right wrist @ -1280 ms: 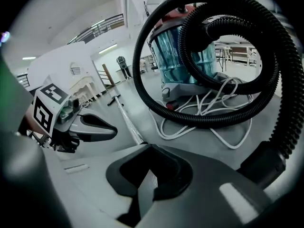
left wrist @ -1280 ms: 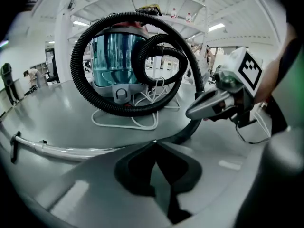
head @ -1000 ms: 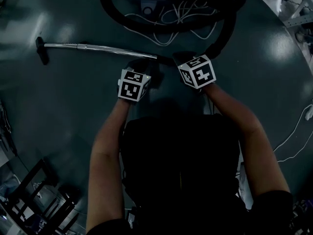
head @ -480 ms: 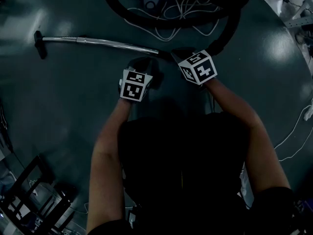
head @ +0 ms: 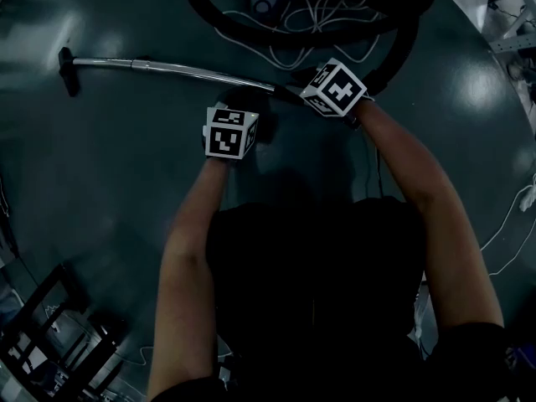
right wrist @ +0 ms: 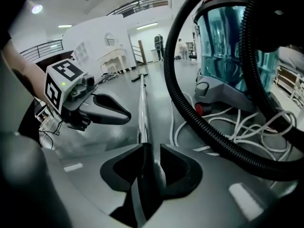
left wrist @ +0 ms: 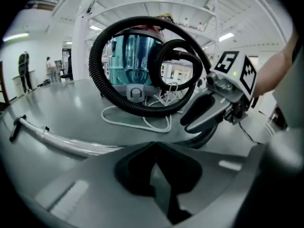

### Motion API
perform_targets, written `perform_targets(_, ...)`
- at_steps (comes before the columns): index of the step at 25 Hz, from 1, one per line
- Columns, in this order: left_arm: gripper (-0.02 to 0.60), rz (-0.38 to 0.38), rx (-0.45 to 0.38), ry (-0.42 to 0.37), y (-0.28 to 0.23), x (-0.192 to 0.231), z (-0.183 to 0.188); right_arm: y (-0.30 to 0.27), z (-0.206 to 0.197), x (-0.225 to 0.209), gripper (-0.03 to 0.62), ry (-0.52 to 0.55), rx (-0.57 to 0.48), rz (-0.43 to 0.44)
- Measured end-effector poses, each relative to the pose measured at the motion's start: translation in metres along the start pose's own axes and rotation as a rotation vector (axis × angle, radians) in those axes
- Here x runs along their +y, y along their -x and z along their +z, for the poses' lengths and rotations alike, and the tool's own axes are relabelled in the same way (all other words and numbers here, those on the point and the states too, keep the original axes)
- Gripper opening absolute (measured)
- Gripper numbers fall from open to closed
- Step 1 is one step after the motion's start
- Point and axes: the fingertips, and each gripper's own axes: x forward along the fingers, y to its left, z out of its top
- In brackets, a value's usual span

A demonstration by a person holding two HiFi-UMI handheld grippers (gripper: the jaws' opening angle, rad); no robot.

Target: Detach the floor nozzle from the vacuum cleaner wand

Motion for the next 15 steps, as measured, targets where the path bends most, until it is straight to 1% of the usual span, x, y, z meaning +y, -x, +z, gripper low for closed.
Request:
perform_targets(1, 0.011, 0.005, 0.001, 0.017, 0.000, 0.000, -0.004, -0.004, -0.001, 0.003, 0.107, 0.028, 0.013, 0.011)
perform_targets(4, 0.011, 0.034, 0.019, 0.011, -0.002, 0.008, -0.015, -0.016, -0.009, 0.012, 0.120, 0.142, 0.069, 0.049)
perform_targets(6, 0.016, 0.040, 0.021, 0.048, -0.001, 0.015, -0.017, -0.025, -0.018, 0.019, 0.140, 0.208, 0.125, 0.080)
perform_targets(7, 0.039, 0.035, 0.022, 0.073, -0.001, 0.016, -0.018, -0.030, -0.023, 0.021, 0.146, 0.229, 0.151, 0.089)
perform_targets(8, 0.062, 0.030, 0.022, 0.091, -0.001, 0.015, -0.018, -0.034, -0.027, 0.022, 0.146, 0.244, 0.172, 0.089)
perform_targets(9, 0.069, 0.026, 0.022, 0.097, -0.002, 0.015, -0.019, -0.039, -0.030, 0.022, 0.146, 0.252, 0.187, 0.085)
perform_targets(13, 0.082, 0.010, 0.020, 0.096, -0.004, 0.009, -0.021, -0.050, -0.035, 0.021, 0.160, 0.251, 0.218, 0.069)
perform_targets(15, 0.094, -0.004, 0.021, 0.098, -0.008, 0.005, -0.022, -0.054, -0.036, 0.020, 0.164, 0.266, 0.235, 0.062)
